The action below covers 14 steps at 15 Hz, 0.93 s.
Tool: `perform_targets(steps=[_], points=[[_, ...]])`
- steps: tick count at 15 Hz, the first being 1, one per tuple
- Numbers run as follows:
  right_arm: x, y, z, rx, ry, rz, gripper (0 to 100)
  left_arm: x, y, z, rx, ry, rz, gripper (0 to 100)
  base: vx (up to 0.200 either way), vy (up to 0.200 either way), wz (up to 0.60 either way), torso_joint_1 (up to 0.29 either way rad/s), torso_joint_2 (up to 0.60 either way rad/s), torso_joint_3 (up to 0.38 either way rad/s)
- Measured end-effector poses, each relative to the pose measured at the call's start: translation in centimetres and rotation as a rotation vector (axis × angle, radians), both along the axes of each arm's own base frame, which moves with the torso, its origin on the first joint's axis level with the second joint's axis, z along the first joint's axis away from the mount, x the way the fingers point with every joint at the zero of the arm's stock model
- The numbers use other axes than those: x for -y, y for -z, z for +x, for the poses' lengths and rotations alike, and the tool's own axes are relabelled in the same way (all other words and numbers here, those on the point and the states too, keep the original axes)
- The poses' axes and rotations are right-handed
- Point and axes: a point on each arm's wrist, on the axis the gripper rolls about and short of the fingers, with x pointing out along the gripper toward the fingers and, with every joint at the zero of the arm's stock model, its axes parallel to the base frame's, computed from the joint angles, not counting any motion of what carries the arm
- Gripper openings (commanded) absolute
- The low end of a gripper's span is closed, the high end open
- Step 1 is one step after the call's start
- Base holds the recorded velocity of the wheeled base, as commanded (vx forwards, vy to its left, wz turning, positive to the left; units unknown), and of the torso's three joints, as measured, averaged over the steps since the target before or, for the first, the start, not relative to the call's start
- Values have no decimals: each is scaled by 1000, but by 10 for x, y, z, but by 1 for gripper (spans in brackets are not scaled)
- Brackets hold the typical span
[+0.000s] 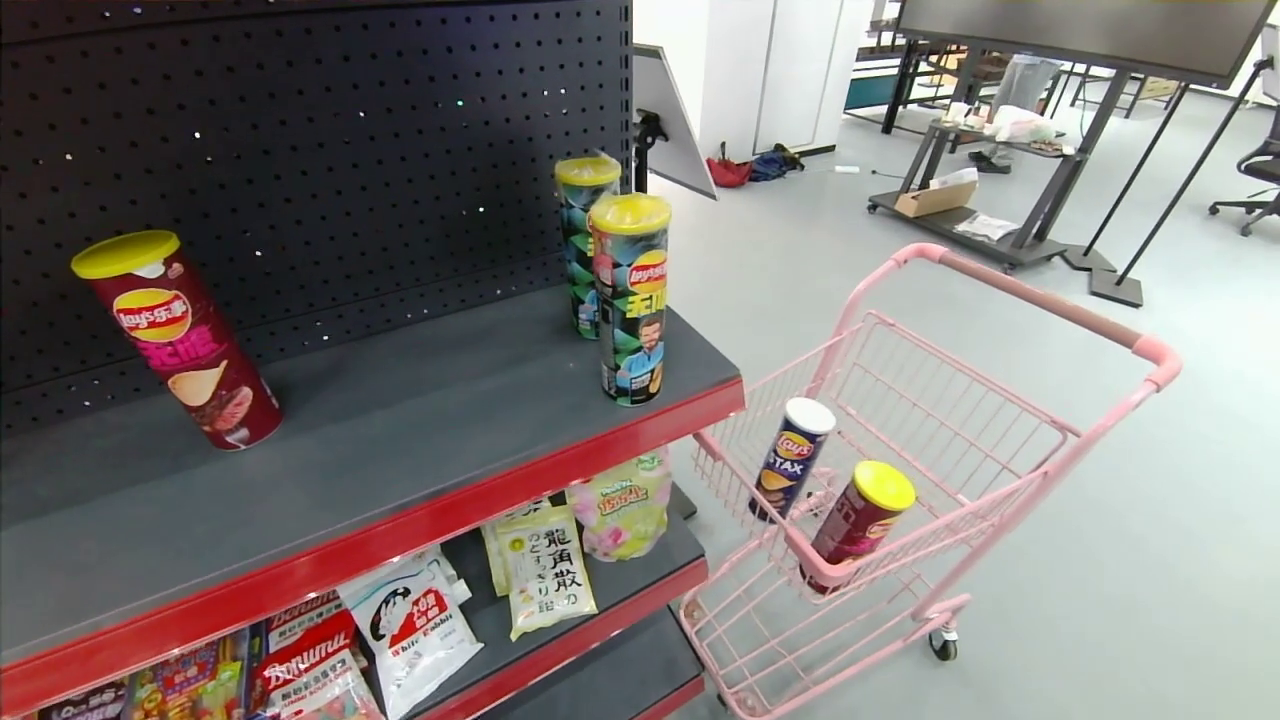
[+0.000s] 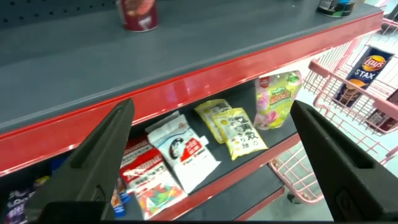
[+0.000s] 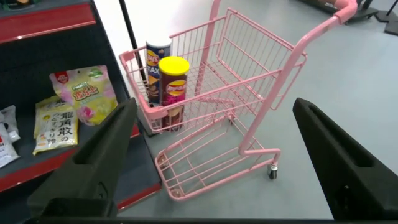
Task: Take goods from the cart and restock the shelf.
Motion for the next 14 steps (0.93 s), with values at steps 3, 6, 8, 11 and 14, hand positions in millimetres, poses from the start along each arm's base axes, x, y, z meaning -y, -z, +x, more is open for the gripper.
perform_targets(steps=[3,6,8,11,14], points=[[0,0,0,-1,0,0,100,0,0,0,0,1,0,100,0,-200,0,-1,1,-1],[0,0,0,0,1,1,100,0,0,0,0,1,0,100,0,-67,0,2,1,2],[0,0,0,-1,2,1,100,0,0,0,0,2,0,100,0,0,0,0,0,0],[0,0,0,0,1,1,100,0,0,0,0,1,0,100,200,0,0,-4,1,1],[0,0,0,-1,1,1,100,0,0,0,0,0,0,100,200,0,0,1,5,2]])
